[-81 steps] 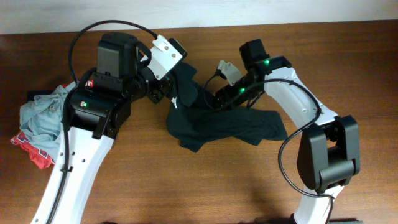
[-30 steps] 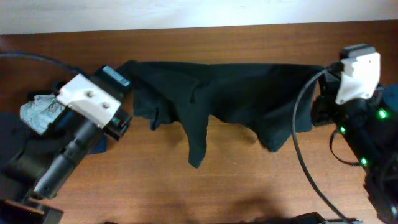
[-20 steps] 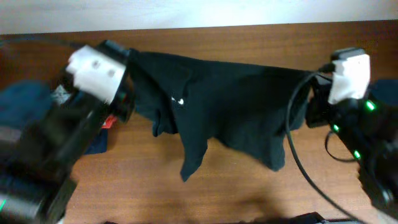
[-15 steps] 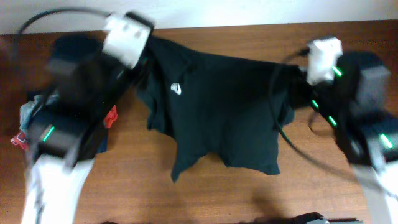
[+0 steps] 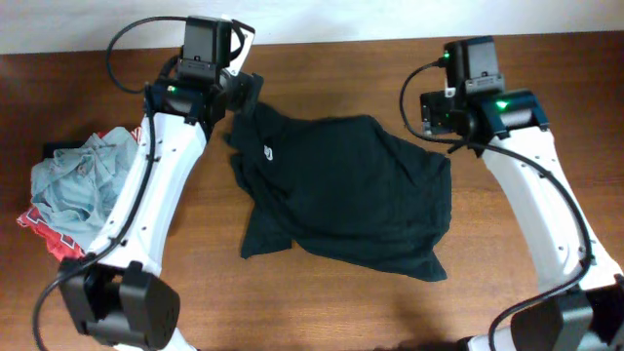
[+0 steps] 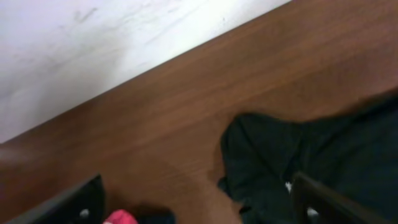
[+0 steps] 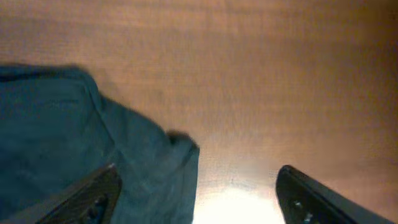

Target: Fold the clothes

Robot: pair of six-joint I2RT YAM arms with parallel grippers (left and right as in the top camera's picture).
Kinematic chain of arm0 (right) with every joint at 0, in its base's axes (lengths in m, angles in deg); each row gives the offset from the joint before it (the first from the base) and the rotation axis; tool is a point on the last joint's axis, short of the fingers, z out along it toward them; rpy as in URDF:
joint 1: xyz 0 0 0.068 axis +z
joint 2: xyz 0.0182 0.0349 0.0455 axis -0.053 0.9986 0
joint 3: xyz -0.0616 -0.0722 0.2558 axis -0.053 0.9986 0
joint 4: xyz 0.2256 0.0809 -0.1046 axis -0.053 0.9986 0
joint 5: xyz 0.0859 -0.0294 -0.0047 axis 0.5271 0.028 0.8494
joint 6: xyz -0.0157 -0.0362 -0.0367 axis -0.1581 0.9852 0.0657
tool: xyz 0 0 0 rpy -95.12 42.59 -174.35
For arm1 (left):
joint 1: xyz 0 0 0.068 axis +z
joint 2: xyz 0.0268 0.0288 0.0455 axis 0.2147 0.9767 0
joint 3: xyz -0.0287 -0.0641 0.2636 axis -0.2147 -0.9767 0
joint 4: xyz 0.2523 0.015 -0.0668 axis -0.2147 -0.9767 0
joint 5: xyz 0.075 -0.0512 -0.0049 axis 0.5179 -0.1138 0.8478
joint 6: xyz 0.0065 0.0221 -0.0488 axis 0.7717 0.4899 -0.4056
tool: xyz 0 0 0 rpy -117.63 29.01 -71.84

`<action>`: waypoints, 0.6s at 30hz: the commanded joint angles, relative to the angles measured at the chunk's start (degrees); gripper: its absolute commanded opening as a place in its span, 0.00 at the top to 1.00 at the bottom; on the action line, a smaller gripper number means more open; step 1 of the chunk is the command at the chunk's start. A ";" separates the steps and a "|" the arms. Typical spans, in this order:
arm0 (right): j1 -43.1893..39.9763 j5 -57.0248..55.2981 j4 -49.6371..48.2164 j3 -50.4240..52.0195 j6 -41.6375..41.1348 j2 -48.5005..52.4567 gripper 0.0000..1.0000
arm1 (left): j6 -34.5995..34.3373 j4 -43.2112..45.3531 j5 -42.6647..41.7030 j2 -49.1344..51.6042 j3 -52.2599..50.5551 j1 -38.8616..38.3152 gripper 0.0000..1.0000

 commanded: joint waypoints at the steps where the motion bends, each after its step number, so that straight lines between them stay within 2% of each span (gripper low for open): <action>1: -1.05 5.75 2.51 -0.79 -2.03 -1.92 0.13 | -0.20 -2.62 1.20 -2.27 1.40 -0.17 0.02; 5: -1.66 13.18 7.28 -0.50 -2.10 -0.50 0.15 | -0.20 -6.80 -1.22 -2.23 1.22 -0.17 0.02; 9: -1.73 15.54 9.22 2.51 -7.58 1.92 0.24 | -0.17 -9.60 -5.81 -2.19 0.83 -0.17 0.06; 10: -1.73 15.56 8.74 4.20 -7.63 3.43 0.30 | -0.17 -9.68 -6.32 -2.19 0.26 -0.17 0.09; 13: -1.73 15.54 5.81 7.91 -7.04 6.64 0.33 | -0.17 -10.10 -6.34 -2.03 -0.22 -0.17 0.09; 15: -1.73 15.54 1.86 10.73 -3.54 9.16 0.39 | -0.17 -10.36 -6.34 -1.97 -0.26 -0.17 0.09; 18: -1.73 15.52 -3.39 13.33 0.35 12.24 0.41 | -0.17 -10.43 -6.34 -1.97 -0.26 -0.17 0.09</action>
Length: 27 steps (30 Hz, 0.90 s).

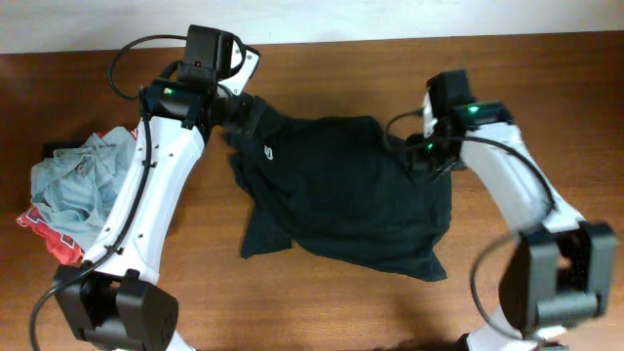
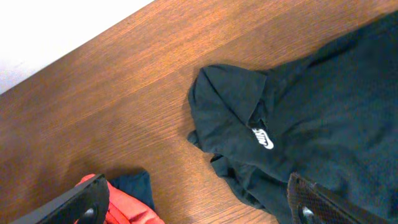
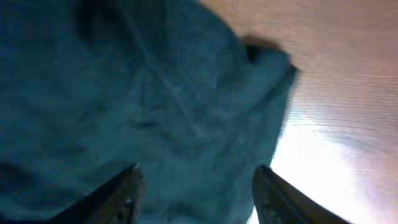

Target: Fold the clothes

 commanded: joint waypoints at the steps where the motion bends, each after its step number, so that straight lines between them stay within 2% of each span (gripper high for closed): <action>1: -0.37 0.76 -4.24 2.82 4.96 3.72 0.41 | -0.15 -0.09 -1.14 -0.90 -0.28 -0.02 0.09; 10: -0.37 0.81 -12.37 3.19 6.38 10.51 0.41 | -0.15 -0.09 -1.14 -0.87 -0.28 -0.02 0.09; 12: -0.37 0.79 -12.52 3.23 6.36 11.89 0.44 | -0.15 -0.13 -1.14 -0.87 -0.28 -0.02 0.09; 14: -0.37 0.76 -12.72 3.23 6.36 12.98 0.51 | -0.15 -0.11 -1.14 -0.87 -0.28 -0.02 0.09; 17: -0.44 0.02 -13.18 3.23 6.34 13.40 0.72 | -0.15 -0.09 -1.14 -0.87 -0.28 -0.02 0.09; 18: -0.42 -0.61 -13.18 2.97 6.27 13.25 0.82 | -0.15 -0.09 -1.11 -0.87 -0.28 -0.02 0.09; 20: -0.42 -1.25 -12.35 2.14 6.27 12.66 0.91 | -0.13 -0.11 -1.11 -0.87 -0.28 -0.02 0.09; 22: -0.42 -3.21 -10.84 0.98 5.99 11.56 0.96 | -0.13 -0.09 -1.11 -0.87 -0.28 -0.02 0.09; 27: -0.42 -12.22 -6.45 -3.82 5.09 6.49 0.96 | -0.13 0.07 -1.11 -0.87 -0.28 0.00 0.09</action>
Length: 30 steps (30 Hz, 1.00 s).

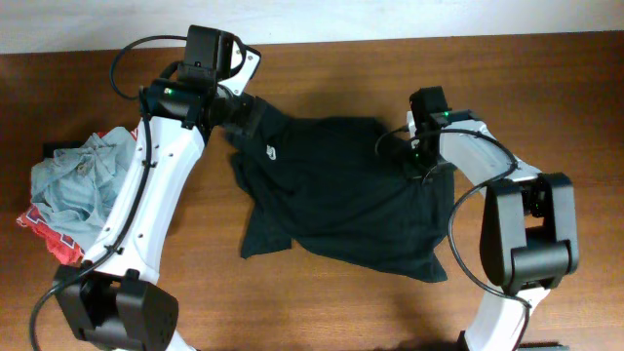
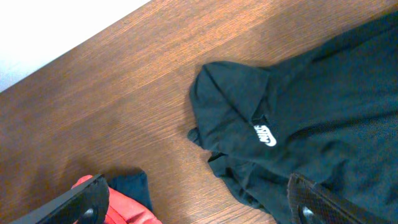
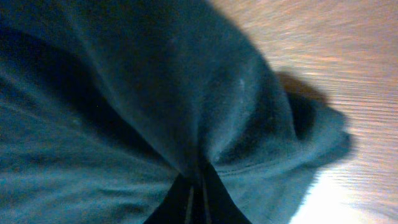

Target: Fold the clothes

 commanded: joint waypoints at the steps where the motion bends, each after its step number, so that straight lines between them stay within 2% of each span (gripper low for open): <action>1: -0.26 -8.02 0.85 -4.76 0.07 -5.84 0.95 | -0.13 0.17 -0.59 -0.87 -0.26 -0.02 0.09; 3: -0.26 -8.00 0.50 -5.60 3.17 -6.69 0.90 | -0.13 0.20 -0.59 -0.87 -0.26 -0.02 0.09; 6: -0.39 -8.00 -0.35 -5.73 4.74 -6.54 0.88 | -0.13 0.20 -0.59 -0.87 -0.26 0.00 0.09; 15: -0.63 -7.93 0.48 -5.73 4.68 -6.51 0.85 | -0.13 0.35 -0.59 -0.87 -0.26 -0.02 0.09; 20: -1.49 -7.98 -0.15 -5.73 4.11 -6.51 0.87 | -0.13 0.37 -0.59 -0.87 -0.26 -0.02 0.09; 23: -4.90 -8.00 -4.33 -5.73 4.02 -6.47 0.93 | -0.13 0.37 -0.59 -0.87 -0.26 -0.02 0.09; 27: -11.08 -7.54 -15.89 -5.79 4.07 -6.47 0.96 | -0.15 0.63 -0.61 -0.87 -0.26 -0.02 0.09; 29: -13.46 -4.26 -19.56 -5.79 4.17 -6.47 0.96 | -0.15 0.59 -0.61 -0.87 -0.26 -0.02 0.09; 30: -14.60 -1.68 -20.87 -5.79 4.28 -6.47 0.91 | -0.15 0.59 -0.61 -0.87 -0.26 -0.02 0.09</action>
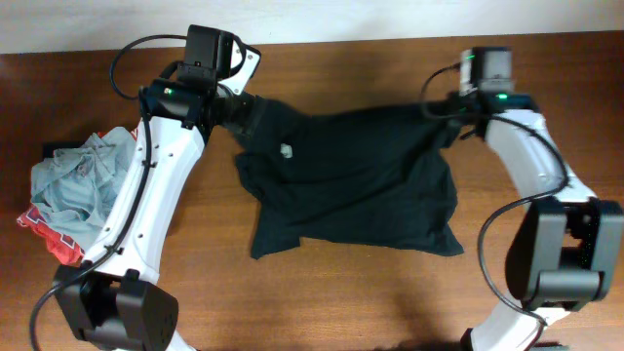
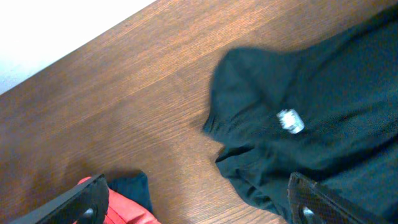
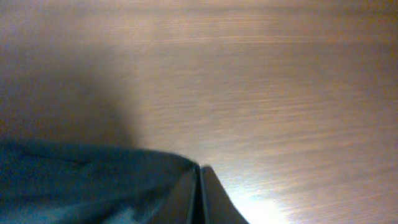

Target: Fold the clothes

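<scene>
A black t-shirt [image 1: 351,185] lies crumpled across the middle of the wooden table, its small white logo [image 1: 287,150] facing up. My right gripper [image 1: 456,109] is shut on the shirt's upper right corner and holds it out toward the far right. In the right wrist view the shut gripper [image 3: 199,177] pinches dark cloth [image 3: 74,180] that trails to the left. My left gripper [image 1: 242,105] hangs open over the shirt's upper left corner. Its fingers [image 2: 87,199] stand wide apart with nothing between them, and the shirt [image 2: 311,106] lies to their right.
A heap of other clothes sits at the table's left edge, with grey-blue cloth [image 1: 83,175] on top and red cloth [image 1: 44,234] below. The red cloth [image 2: 124,208] also shows by my left fingers. Bare wood [image 1: 341,302] runs along the front.
My right gripper, still shut on the shirt, now sits farther back and to the right. The shirt's upper edge is drawn out rightward and the logo has shifted right. The left gripper has not moved.
At first both grippers were open, the right one over bare wood beside the shirt's right edge. Then the right gripper was open over the shirt's upper right part. Then it was shut on that cloth, and now it holds the corner stretched out to the far right.
</scene>
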Robot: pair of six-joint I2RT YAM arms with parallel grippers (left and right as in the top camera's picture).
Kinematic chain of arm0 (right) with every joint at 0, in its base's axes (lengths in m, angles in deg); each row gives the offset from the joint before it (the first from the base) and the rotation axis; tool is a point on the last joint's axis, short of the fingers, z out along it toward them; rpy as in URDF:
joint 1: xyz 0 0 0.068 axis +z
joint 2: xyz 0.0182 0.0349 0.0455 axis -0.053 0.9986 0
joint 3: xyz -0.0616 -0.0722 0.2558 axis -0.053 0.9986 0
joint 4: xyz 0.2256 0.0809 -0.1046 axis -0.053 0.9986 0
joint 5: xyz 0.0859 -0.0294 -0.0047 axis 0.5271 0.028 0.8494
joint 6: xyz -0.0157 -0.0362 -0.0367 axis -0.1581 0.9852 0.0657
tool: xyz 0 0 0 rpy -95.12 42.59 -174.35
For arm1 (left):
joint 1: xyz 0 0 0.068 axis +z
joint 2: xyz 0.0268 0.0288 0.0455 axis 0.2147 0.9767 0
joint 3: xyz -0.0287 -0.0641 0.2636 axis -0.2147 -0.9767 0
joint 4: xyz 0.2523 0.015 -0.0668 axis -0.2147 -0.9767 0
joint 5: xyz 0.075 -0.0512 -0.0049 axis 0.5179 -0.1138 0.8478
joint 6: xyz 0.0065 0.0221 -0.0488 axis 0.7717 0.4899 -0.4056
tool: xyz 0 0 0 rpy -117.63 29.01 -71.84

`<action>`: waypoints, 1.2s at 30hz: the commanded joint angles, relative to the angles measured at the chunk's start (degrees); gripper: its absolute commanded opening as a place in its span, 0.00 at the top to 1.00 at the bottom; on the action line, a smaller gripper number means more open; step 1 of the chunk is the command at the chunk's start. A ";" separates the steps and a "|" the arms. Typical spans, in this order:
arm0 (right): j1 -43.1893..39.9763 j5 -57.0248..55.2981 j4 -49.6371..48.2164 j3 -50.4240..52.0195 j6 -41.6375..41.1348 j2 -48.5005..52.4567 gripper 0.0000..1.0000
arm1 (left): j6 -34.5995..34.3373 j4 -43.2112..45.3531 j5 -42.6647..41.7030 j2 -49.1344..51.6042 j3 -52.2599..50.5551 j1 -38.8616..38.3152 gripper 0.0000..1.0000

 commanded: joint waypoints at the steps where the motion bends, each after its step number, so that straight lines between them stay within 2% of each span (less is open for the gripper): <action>1: -4.79 6.84 -3.50 -0.59 -0.26 -0.59 0.73 | -0.15 0.17 -0.59 -0.87 -0.26 -0.02 0.09; 3: -6.19 10.40 -3.91 -0.59 -0.28 -0.59 0.36 | -0.15 0.20 -0.61 -0.87 -0.26 -0.02 0.09; 5: -7.10 11.93 -3.28 -0.59 -0.50 -0.59 0.27 | -0.15 0.17 -0.61 -0.85 -0.26 -0.02 0.09; 8: -7.52 12.68 -1.01 -0.59 -0.52 -0.61 0.23 | -0.15 0.33 -0.61 -0.85 -0.26 -0.02 0.08; 12: -6.93 16.02 4.85 -0.59 -2.91 -0.72 0.22 | 0.20 1.97 -3.37 -0.70 -0.28 -0.02 0.02; 14: -6.25 20.61 8.46 -0.59 -4.20 -0.72 0.25 | 5.55 3.45 -10.64 0.37 -0.28 -0.02 0.03; 17: -5.51 25.18 12.28 -0.59 -5.38 -0.72 0.26 | 7.72 6.05 -18.05 3.54 -0.28 -0.02 0.11; 18: -5.42 26.05 13.31 -0.59 -5.75 -0.72 0.27 | 7.69 6.91 -19.52 4.98 -0.28 -0.07 0.21; 20: -5.27 29.03 15.47 -0.59 -6.75 -0.72 0.28 | 7.67 8.57 -21.38 8.41 -0.28 -0.07 0.31; 27: -4.28 39.08 20.02 -0.59 -6.67 -1.38 0.28 | 7.67 17.46 -23.78 19.65 -0.28 -1.62 0.33; 36: 1.81 38.60 23.10 -0.59 -3.91 -1.81 0.29 | 7.69 25.59 -23.50 28.74 -0.28 -5.60 0.34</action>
